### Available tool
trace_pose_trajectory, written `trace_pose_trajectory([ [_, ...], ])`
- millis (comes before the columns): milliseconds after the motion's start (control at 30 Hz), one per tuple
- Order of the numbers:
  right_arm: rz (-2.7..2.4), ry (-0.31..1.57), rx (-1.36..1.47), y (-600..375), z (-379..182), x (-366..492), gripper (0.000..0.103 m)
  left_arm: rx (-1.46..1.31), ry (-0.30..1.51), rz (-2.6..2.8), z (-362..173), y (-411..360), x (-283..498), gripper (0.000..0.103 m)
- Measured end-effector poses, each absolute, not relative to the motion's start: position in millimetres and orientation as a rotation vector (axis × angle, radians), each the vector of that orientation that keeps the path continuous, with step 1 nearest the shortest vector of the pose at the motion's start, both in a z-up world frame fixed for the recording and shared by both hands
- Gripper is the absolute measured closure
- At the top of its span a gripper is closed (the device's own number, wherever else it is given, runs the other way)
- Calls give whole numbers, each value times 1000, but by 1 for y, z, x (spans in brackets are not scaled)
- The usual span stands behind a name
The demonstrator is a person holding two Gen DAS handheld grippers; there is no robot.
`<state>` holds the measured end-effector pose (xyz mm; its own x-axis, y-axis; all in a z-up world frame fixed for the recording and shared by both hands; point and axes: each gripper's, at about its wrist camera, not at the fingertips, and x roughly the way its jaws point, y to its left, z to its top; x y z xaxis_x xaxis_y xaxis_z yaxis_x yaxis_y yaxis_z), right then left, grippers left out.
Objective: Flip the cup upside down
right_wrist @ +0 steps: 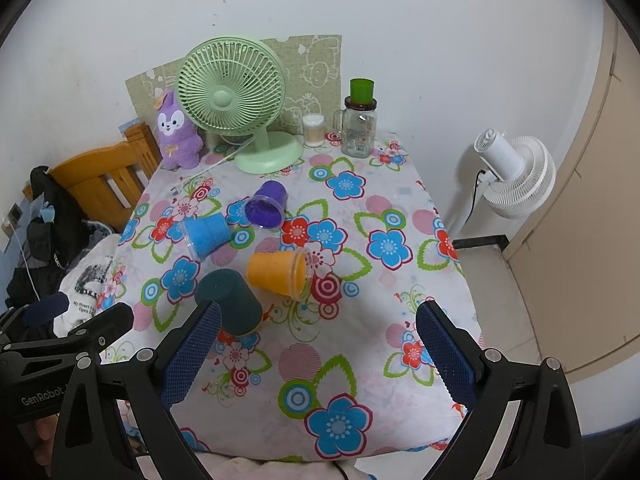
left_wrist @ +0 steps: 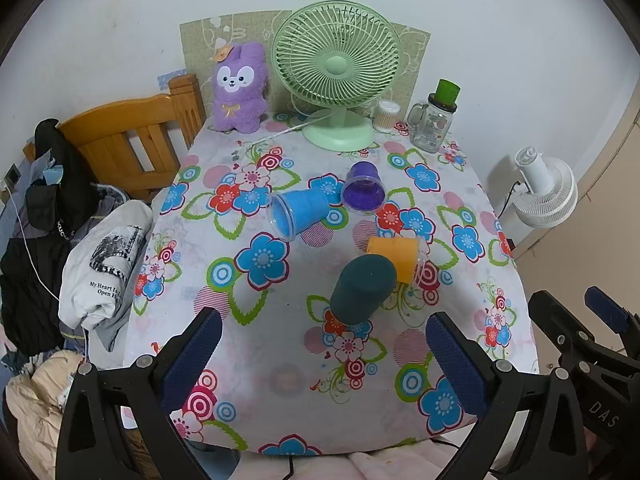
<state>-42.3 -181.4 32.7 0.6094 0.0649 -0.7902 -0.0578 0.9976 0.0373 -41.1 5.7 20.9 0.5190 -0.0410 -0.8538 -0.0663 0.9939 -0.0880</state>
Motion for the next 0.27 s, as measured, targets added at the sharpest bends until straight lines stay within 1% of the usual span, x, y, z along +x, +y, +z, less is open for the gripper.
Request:
trace_pose_trajectory([
  [267,66,941,10,-184,22,-35,4,-102,1061,14,11,3,-32,0],
])
